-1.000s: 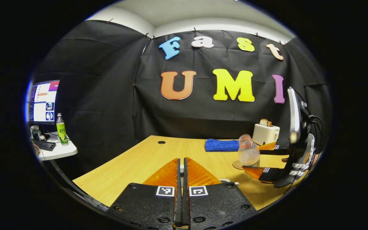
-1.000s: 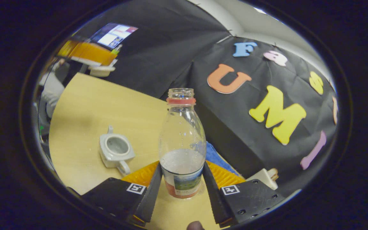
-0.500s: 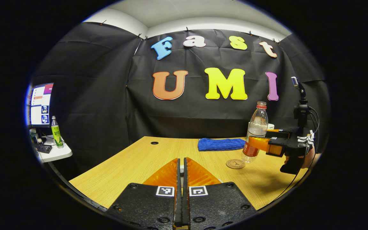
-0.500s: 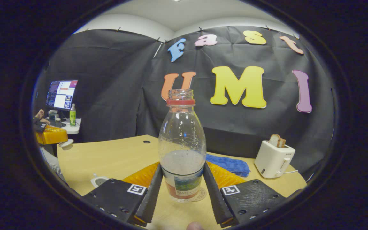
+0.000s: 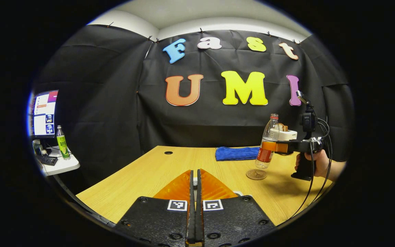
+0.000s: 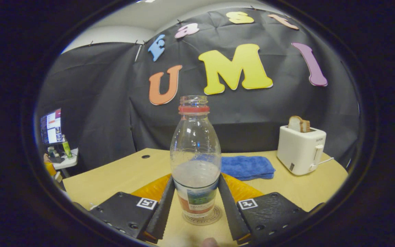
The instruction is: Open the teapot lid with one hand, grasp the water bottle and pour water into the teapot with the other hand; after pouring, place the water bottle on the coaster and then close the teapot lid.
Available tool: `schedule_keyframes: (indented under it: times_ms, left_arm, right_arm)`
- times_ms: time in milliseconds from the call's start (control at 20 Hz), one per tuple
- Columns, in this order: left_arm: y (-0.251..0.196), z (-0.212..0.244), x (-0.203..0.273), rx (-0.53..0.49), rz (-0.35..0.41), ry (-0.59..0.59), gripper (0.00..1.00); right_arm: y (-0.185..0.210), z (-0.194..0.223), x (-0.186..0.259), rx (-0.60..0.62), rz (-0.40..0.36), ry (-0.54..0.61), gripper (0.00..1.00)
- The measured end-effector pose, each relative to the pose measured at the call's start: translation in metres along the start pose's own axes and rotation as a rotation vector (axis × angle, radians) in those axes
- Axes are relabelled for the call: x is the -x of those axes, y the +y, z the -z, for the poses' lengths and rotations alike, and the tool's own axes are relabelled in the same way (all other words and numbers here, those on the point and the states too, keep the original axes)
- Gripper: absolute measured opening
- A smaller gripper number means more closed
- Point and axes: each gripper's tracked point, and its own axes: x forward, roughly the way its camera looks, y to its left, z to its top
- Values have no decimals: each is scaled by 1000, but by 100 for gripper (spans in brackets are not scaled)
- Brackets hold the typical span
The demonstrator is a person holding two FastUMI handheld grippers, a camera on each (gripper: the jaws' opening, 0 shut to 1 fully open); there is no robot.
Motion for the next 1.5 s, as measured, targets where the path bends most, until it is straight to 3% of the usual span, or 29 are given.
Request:
schedule_keyframes:
  times_ms: [450,1200,1350,1500]
  left_arm:
    - [-3,8,-7,-11,0,22,3]
    - [-5,12,-7,-11,2,30,3]
    - [-5,13,-8,-12,1,32,3]
    - [-7,9,-7,-10,4,23,3]
  right_arm:
    - [-4,38,-25,35,-2,58,72]
    - [6,53,-24,90,-4,68,77]
    - [10,44,-17,90,-9,35,92]
    - [10,38,1,105,5,13,94]
